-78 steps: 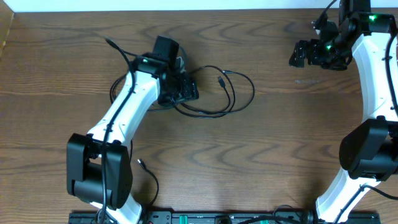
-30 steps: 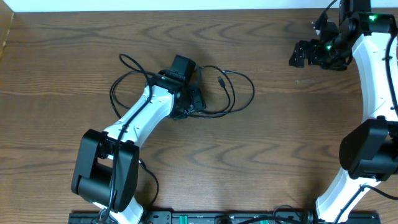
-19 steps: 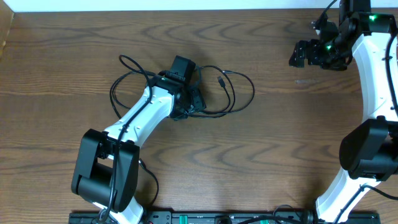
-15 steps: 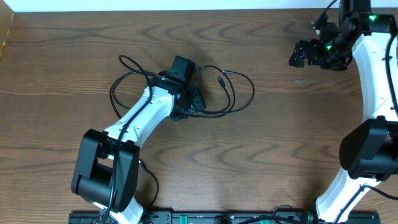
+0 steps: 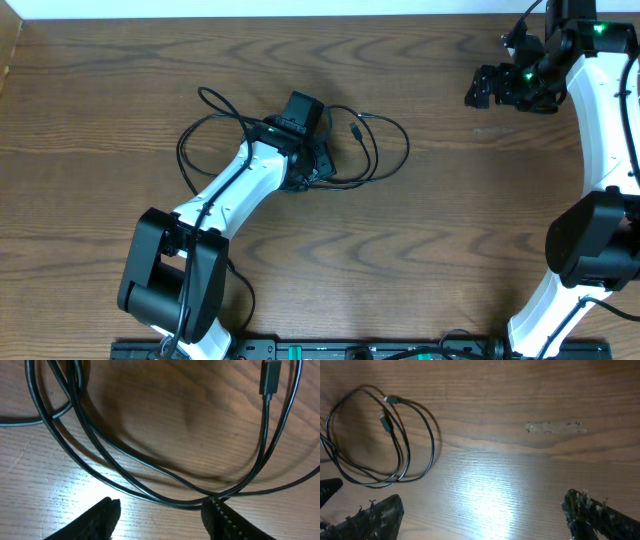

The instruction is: Untangle cables

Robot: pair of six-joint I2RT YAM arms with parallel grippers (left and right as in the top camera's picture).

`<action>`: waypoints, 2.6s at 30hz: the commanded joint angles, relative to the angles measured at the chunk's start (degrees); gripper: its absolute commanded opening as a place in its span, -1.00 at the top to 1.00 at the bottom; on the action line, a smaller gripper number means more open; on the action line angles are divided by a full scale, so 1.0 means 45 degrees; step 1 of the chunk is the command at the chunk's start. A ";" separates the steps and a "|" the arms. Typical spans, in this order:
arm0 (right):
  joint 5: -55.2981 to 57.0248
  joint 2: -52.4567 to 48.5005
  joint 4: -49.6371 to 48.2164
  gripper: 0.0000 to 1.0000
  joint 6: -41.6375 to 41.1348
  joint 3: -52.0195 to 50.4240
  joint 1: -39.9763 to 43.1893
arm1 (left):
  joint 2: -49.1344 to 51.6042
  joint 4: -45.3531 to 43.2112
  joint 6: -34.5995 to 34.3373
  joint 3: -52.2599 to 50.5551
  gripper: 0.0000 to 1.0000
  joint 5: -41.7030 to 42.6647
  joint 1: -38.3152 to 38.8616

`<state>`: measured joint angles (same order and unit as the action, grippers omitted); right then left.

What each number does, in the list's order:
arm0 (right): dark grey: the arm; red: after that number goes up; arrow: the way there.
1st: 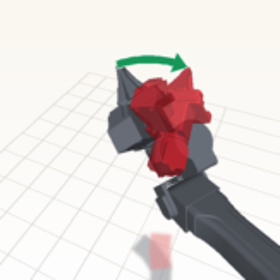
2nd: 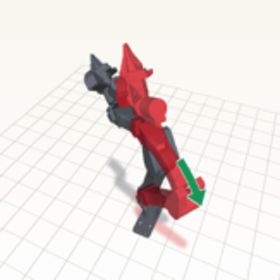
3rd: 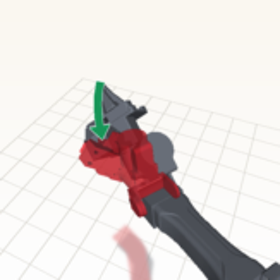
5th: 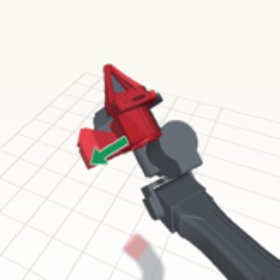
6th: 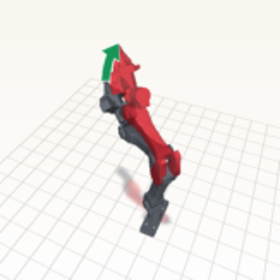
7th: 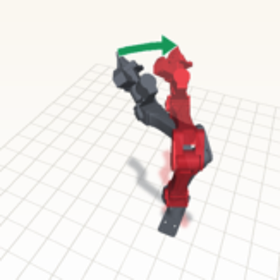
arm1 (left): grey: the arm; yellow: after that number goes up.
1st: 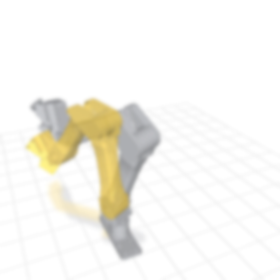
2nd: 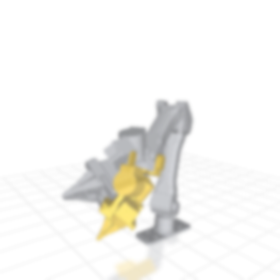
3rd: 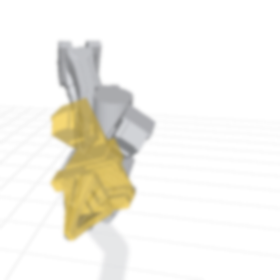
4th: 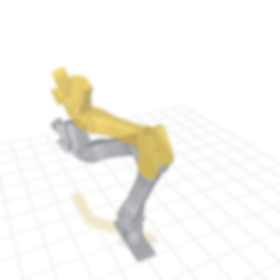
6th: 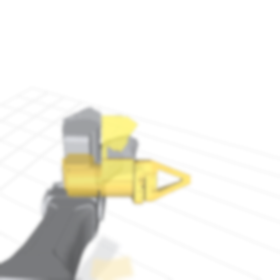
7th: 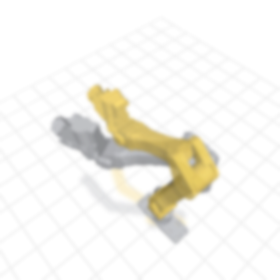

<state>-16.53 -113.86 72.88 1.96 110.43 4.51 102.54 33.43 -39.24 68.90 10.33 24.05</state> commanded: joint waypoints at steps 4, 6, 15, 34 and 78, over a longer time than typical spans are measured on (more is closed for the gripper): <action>-0.0126 -0.0024 0.0039 -0.98 0.0044 -0.0092 -0.0112 | 0.0510 -0.0170 -0.0408 -0.0102 -0.15 -0.0549 0.0034; -0.0126 -0.0024 0.0039 -0.98 0.0044 -0.0092 -0.0112 | 0.0738 -0.0287 -0.0403 -0.0102 -0.15 -0.0554 0.0068; -0.0126 -0.0024 0.0039 -0.98 0.0044 -0.0092 -0.0112 | 0.1443 -0.0646 -0.0408 -0.0102 -0.12 -0.0544 0.0068; -0.0121 -0.0024 0.0039 -0.98 0.0049 -0.0092 -0.0112 | 0.2064 -0.0748 -0.0403 -0.0102 0.24 -0.0549 0.0165; -0.0121 -0.0024 0.0034 -0.98 0.0049 -0.0092 -0.0194 | -0.5960 -0.1355 0.2351 0.0316 0.85 -0.0845 0.0160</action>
<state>-16.56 -113.86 73.01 1.96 110.43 4.19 77.06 27.75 -30.68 68.93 8.47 24.56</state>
